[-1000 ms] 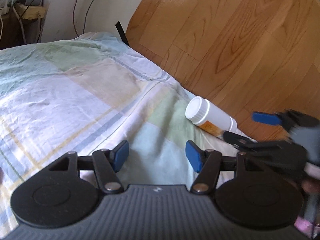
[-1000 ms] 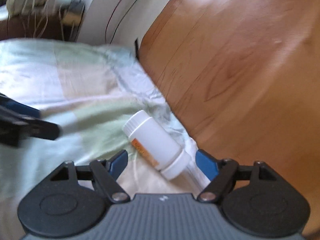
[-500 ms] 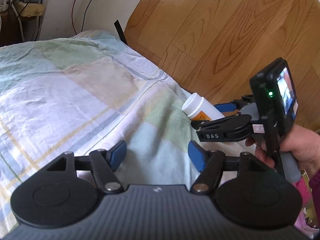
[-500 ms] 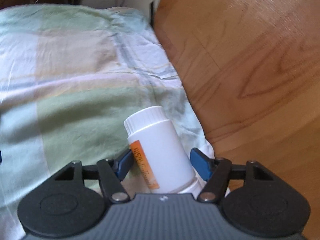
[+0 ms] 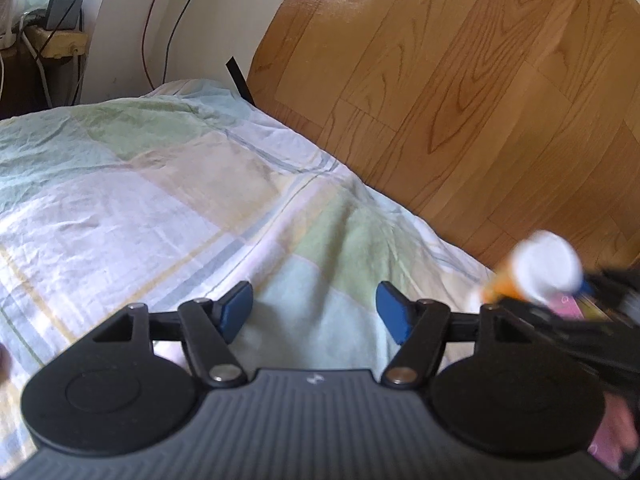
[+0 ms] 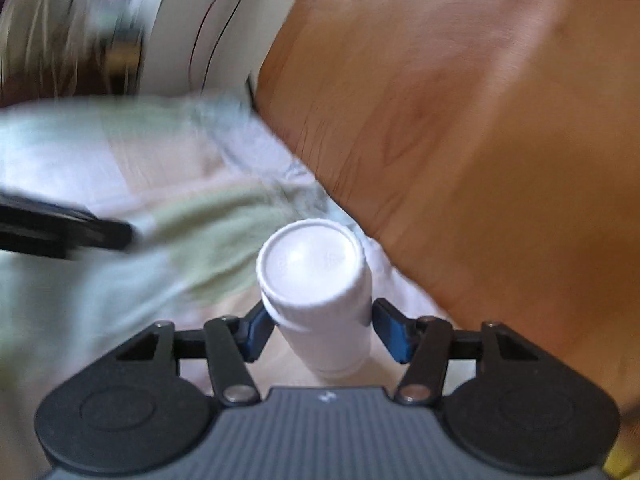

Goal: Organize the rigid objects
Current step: 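Move the right tool to the white pill bottle and close on it, then lift the white pill bottle with the right tool toward the pink tin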

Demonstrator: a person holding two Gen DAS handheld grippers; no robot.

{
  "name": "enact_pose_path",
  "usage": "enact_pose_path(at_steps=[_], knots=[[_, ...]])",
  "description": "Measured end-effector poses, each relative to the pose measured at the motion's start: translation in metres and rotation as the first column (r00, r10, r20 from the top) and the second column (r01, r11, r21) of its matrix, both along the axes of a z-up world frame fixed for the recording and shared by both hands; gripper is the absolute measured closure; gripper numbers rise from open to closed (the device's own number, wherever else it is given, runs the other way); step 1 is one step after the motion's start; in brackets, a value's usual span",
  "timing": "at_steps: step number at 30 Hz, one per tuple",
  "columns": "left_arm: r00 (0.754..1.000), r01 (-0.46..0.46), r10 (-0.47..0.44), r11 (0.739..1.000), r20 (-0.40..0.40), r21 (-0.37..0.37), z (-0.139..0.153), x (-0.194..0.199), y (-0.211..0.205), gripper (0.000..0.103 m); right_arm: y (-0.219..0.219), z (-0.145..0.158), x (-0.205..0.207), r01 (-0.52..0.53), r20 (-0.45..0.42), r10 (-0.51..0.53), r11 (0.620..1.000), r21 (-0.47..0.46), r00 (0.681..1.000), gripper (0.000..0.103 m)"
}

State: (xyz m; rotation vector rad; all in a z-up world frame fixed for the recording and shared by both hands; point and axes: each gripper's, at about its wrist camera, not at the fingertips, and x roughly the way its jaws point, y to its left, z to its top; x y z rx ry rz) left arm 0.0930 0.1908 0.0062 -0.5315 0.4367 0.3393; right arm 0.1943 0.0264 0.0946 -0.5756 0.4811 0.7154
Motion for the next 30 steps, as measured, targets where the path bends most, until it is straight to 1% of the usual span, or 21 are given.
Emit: enact_pose_path(at_steps=[2, 3, 5, 7, 8, 9, 11, 13, 14, 16, 19, 21, 23, 24, 26, 28, 30], knots=[[1.0, 0.017, -0.017, 1.0, 0.01, 0.01, 0.001, -0.001, -0.003, 0.033, -0.032, 0.004, -0.02, 0.035, -0.088, -0.023, 0.99, 0.135, 0.996, 0.048], [0.999, 0.034, -0.034, 0.999, 0.023, 0.015, 0.002, -0.001, -0.005, 0.033, -0.049, 0.005, -0.031, 0.053, -0.136, -0.025, 0.978, 0.204, 0.99, 0.048], [0.995, 0.087, -0.088, 0.996, 0.056, 0.02, 0.004, -0.003, -0.011, 0.033, -0.088, 0.0, -0.055, 0.099, -0.248, -0.014, 0.937, 0.334, 0.969, 0.048], [0.984, 0.154, -0.157, 0.987, 0.09, 0.039, 0.007, -0.004, -0.02, 0.033, -0.123, -0.009, -0.079, 0.143, -0.31, -0.011, 0.902, 0.408, 0.951, 0.048], [0.975, 0.193, -0.198, 0.98, 0.101, 0.053, 0.007, -0.004, -0.026, 0.033, -0.141, -0.015, -0.091, 0.177, -0.332, -0.027, 0.885, 0.431, 0.943, 0.048], [0.964, 0.237, -0.243, 0.969, 0.11, 0.068, 0.008, -0.003, -0.032, 0.033, -0.159, -0.021, -0.102, 0.209, -0.35, -0.045, 0.87, 0.446, 0.936, 0.048], [0.932, 0.333, -0.341, 0.939, 0.121, 0.085, 0.008, -0.003, -0.045, 0.033, -0.189, -0.029, -0.117, 0.262, -0.365, -0.087, 0.847, 0.463, 0.927, 0.048], [0.886, 0.437, -0.446, 0.894, 0.127, 0.093, 0.008, -0.002, -0.059, 0.033, -0.221, -0.031, -0.131, 0.301, -0.38, -0.103, 0.807, 0.508, 0.919, 0.05], [0.864, 0.477, -0.488, 0.872, 0.122, 0.107, 0.008, -0.003, -0.068, 0.033, -0.234, -0.032, -0.135, 0.322, -0.391, -0.119, 0.797, 0.51, 0.913, 0.049], [0.821, 0.549, -0.56, 0.828, 0.117, 0.113, 0.01, -0.005, -0.086, 0.033, -0.253, -0.035, -0.141, 0.348, -0.399, -0.148, 0.797, 0.494, 0.905, 0.047], [0.734, 0.66, -0.664, 0.747, 0.143, 0.079, 0.016, -0.013, -0.115, 0.033, -0.267, -0.042, -0.151, 0.374, -0.373, -0.208, 0.809, 0.454, 0.904, 0.046], [0.687, 0.709, -0.71, 0.702, 0.156, 0.068, 0.017, -0.02, -0.132, 0.032, -0.273, -0.046, -0.156, 0.38, -0.36, -0.225, 0.809, 0.448, 0.905, 0.046], [0.64, 0.755, -0.75, 0.654, 0.167, 0.046, 0.018, -0.026, -0.148, 0.032, -0.275, -0.049, -0.159, 0.371, -0.345, -0.227, 0.819, 0.439, 0.911, 0.045], [0.617, 0.776, -0.769, 0.63, 0.167, 0.037, 0.018, -0.026, -0.156, 0.031, -0.275, -0.05, -0.161, 0.364, -0.335, -0.229, 0.826, 0.429, 0.914, 0.044], [0.579, 0.807, -0.8, 0.59, 0.157, 0.032, 0.019, -0.028, -0.172, 0.026, -0.272, -0.052, -0.162, 0.348, -0.308, -0.234, 0.849, 0.397, 0.922, 0.039], [0.536, 0.836, -0.832, 0.546, 0.142, 0.048, 0.019, -0.031, -0.188, 0.026, -0.268, -0.053, -0.166, 0.331, -0.282, -0.234, 0.867, 0.371, 0.93, 0.038], [0.499, 0.859, -0.859, 0.508, 0.117, 0.062, 0.018, -0.033, -0.201, 0.024, -0.265, -0.056, -0.172, 0.323, -0.267, -0.237, 0.88, 0.349, 0.934, 0.038]])
